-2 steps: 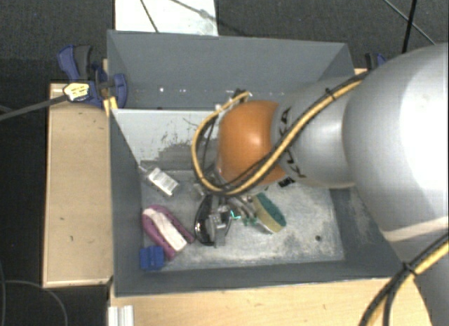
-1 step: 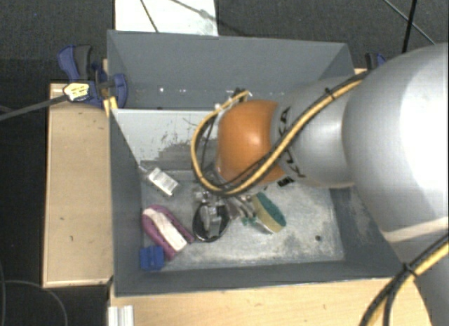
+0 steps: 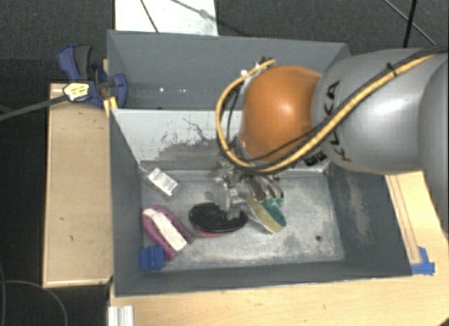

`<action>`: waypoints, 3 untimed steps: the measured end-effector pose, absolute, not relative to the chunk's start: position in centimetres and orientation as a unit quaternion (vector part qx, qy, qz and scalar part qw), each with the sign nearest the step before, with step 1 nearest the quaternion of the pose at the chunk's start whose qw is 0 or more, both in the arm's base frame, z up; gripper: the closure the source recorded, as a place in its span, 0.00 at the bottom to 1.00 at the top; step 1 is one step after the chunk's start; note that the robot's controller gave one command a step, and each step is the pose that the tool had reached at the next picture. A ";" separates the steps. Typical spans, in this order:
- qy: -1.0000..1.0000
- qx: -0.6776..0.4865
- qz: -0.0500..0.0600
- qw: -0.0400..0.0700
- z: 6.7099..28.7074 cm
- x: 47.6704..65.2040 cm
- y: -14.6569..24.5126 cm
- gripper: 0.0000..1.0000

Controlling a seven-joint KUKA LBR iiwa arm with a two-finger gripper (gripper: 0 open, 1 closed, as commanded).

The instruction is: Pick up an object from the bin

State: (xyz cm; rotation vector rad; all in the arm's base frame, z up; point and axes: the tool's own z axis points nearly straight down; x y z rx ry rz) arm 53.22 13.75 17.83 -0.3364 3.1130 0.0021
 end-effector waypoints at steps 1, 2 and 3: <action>0.994 -0.107 0.000 0.001 17.4 53.0 13.8 0.00; 0.998 -0.054 0.004 0.013 7.7 52.8 11.5 0.00; 0.998 -0.054 0.006 0.028 8.5 53.5 11.7 1.00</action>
Offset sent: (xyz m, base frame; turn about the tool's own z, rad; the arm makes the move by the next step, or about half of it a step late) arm 0.0000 0.0000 0.0000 0.0000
